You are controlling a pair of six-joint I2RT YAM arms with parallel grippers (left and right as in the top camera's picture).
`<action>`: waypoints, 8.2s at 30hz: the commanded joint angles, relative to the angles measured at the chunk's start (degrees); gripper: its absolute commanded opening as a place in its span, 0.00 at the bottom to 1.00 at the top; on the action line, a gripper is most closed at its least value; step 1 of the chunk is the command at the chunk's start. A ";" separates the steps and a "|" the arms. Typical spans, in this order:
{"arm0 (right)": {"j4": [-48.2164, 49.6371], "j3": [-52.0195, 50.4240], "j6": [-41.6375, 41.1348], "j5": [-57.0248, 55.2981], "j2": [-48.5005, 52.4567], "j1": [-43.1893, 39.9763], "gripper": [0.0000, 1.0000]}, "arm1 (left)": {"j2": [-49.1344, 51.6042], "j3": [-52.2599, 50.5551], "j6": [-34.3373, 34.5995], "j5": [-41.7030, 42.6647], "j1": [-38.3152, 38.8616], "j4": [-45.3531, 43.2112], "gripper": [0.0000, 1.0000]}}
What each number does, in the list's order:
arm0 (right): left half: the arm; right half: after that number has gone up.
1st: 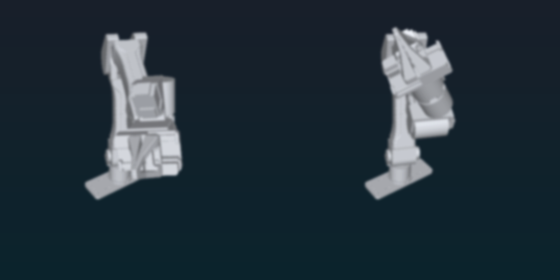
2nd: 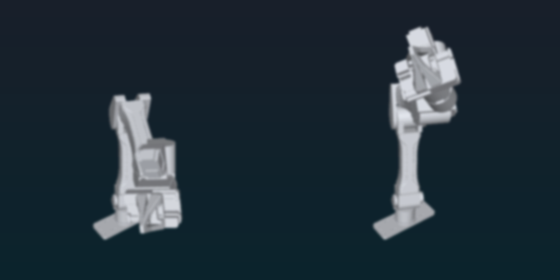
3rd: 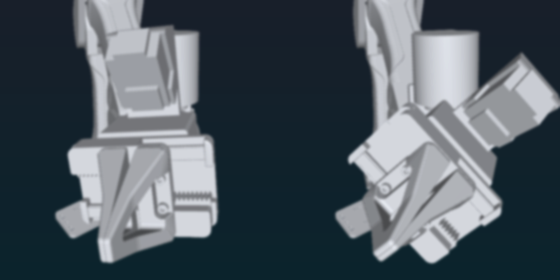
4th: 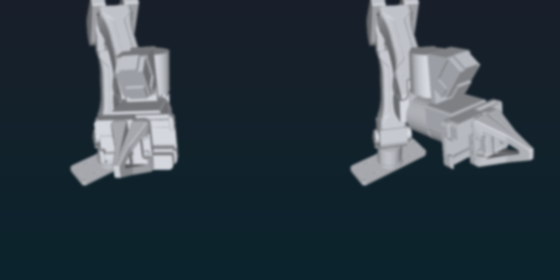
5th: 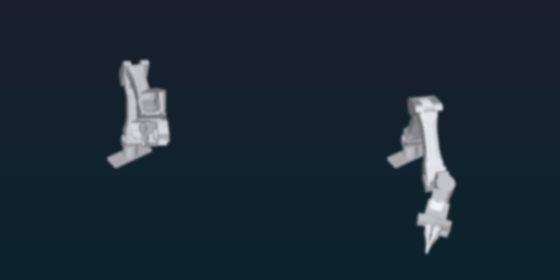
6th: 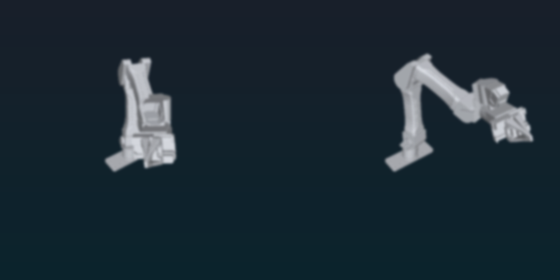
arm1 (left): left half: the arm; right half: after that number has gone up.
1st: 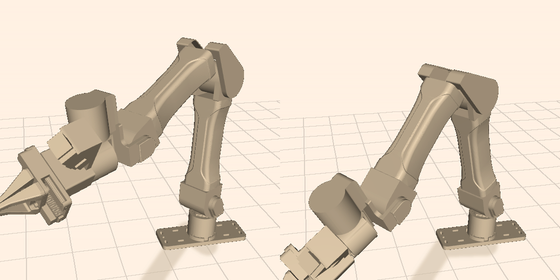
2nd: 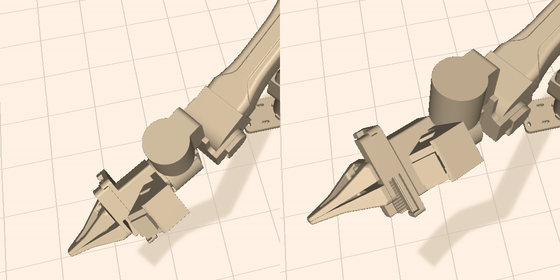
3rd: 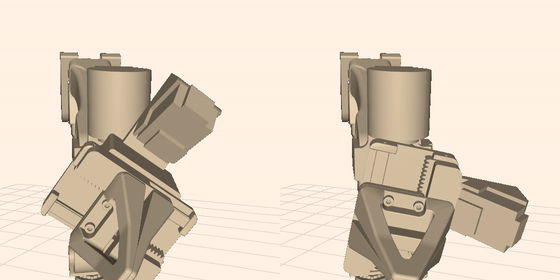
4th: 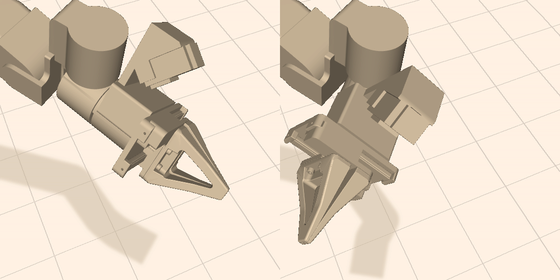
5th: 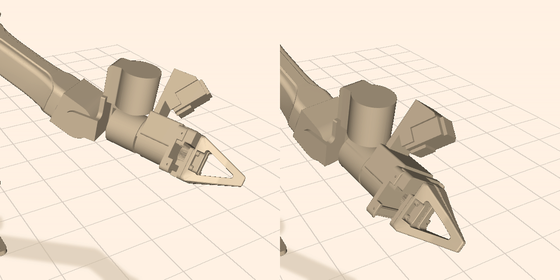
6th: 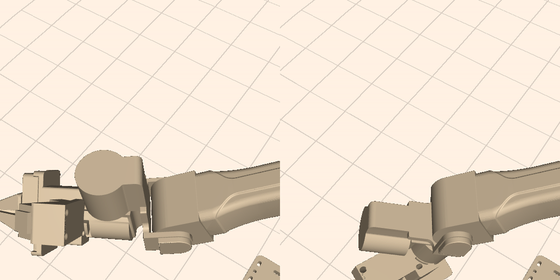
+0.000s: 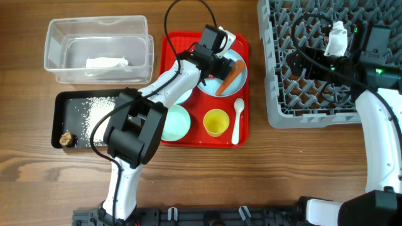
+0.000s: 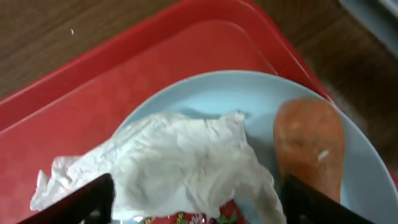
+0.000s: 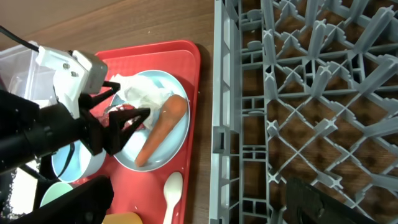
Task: Sort waste into correct bins and load items into the dishwasher rack
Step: 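Grasp the red snack wrapper and drop it in the clear bin, then grasp the carrot from the plate and place it on the black tray, then grasp the light-blue plate edge with the right gripper and lift it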
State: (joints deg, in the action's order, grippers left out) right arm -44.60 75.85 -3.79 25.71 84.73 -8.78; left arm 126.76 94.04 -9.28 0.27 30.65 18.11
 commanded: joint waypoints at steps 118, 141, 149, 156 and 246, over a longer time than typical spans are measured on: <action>-0.66 0.63 0.79 0.92 -0.72 0.02 0.91 | -1.84 3.69 6.47 3.28 1.51 9.79 0.99; -0.98 0.63 0.81 0.70 -0.72 0.02 0.91 | 3.67 3.74 4.00 1.51 4.37 6.95 0.04; -1.11 0.63 0.81 -0.35 -0.72 0.02 0.91 | -26.29 4.13 13.53 -3.61 -1.68 23.82 0.04; -1.29 0.63 0.76 -0.35 -0.72 0.02 0.93 | -42.66 4.13 26.67 -4.24 -18.43 62.27 0.04; 31.08 2.25 -2.21 -36.33 16.61 25.22 0.04 | -51.28 -24.39 32.44 -9.14 -24.00 29.55 1.00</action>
State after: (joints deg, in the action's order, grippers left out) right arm -14.13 76.34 -13.15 -4.23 112.44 17.96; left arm 75.22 69.49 22.83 -7.73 6.63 47.64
